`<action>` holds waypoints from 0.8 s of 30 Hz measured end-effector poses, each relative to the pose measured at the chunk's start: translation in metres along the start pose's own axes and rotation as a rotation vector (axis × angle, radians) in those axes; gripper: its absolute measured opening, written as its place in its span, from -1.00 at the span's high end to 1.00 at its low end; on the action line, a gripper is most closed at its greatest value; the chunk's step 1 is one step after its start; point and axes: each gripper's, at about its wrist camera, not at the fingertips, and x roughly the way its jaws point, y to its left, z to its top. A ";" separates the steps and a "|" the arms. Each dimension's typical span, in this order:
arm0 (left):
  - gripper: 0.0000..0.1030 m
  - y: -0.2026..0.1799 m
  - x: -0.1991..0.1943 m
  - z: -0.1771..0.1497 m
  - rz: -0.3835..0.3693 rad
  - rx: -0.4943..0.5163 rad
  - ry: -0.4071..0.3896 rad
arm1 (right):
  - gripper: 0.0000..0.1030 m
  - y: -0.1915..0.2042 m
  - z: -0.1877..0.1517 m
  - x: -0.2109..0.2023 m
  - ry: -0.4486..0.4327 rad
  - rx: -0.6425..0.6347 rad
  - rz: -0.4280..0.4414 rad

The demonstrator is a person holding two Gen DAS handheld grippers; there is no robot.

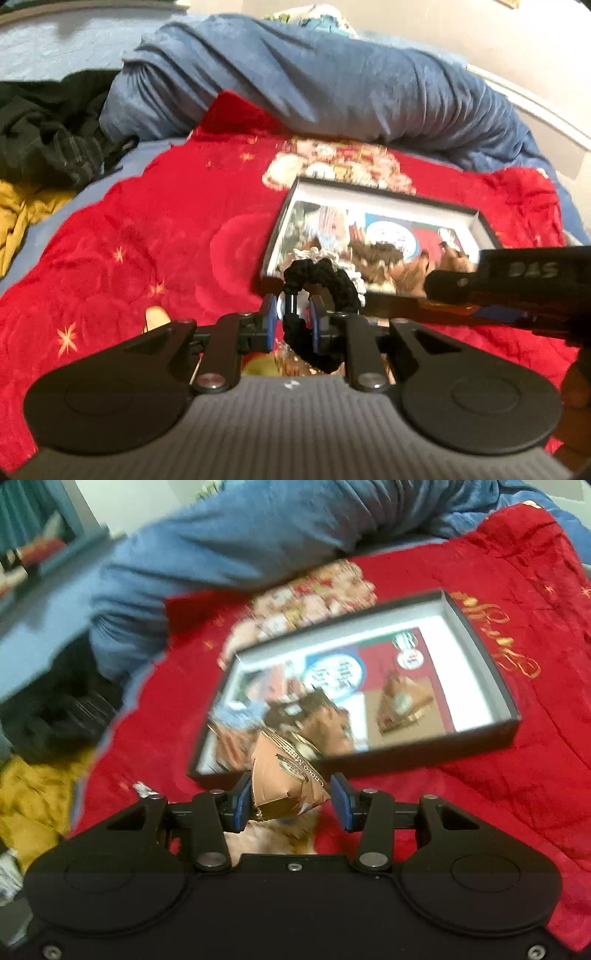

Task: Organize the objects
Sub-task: 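Carry the black scrunchie and brown candy in both tools over the box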

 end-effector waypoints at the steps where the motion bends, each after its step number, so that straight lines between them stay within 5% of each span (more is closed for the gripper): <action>1: 0.57 0.001 -0.002 0.004 -0.003 0.007 -0.018 | 0.17 -0.002 0.003 -0.004 -0.017 0.005 0.016; 13: 0.57 -0.016 0.016 0.063 -0.106 -0.002 -0.139 | 0.17 -0.039 0.062 -0.022 -0.218 0.067 0.133; 24: 0.57 -0.061 0.096 0.098 -0.154 -0.041 -0.114 | 0.17 -0.084 0.096 0.038 -0.264 0.180 0.027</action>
